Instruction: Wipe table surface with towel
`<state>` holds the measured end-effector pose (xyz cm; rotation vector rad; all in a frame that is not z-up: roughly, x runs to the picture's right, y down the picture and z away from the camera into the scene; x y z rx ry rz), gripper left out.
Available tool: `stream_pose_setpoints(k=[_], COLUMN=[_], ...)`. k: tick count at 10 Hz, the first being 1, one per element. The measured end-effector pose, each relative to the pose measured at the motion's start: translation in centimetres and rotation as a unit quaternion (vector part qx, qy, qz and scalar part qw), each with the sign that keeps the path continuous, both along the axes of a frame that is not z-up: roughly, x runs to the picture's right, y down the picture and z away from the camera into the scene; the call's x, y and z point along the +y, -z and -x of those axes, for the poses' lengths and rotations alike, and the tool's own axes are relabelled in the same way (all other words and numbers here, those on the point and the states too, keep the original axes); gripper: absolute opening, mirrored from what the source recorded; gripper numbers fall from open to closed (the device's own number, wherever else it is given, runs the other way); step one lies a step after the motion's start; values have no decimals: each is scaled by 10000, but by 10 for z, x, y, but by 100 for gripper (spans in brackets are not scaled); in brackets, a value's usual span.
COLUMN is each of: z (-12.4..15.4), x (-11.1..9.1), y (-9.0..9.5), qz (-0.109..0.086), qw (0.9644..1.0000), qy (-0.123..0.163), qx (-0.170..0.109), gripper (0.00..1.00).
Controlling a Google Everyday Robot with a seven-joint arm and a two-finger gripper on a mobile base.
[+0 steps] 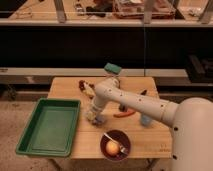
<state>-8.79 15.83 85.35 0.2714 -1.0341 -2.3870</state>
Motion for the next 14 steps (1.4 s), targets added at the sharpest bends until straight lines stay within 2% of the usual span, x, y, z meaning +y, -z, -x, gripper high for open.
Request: stream_pose_setpoints(k=[3, 5, 7, 9, 11, 14], z=[5, -3, -22, -47, -65, -75], x=[26, 36, 48, 52, 46, 15], y=[11, 17, 22, 17, 6, -19], qz=[82, 105, 139, 172, 188, 134], qw=[9998, 9996, 9994, 9996, 9997, 9991], qy=[125, 182, 246, 207, 95, -111], qx=[-152, -198, -182, -45, 135, 395], gripper=[0, 0, 0, 0, 0, 0])
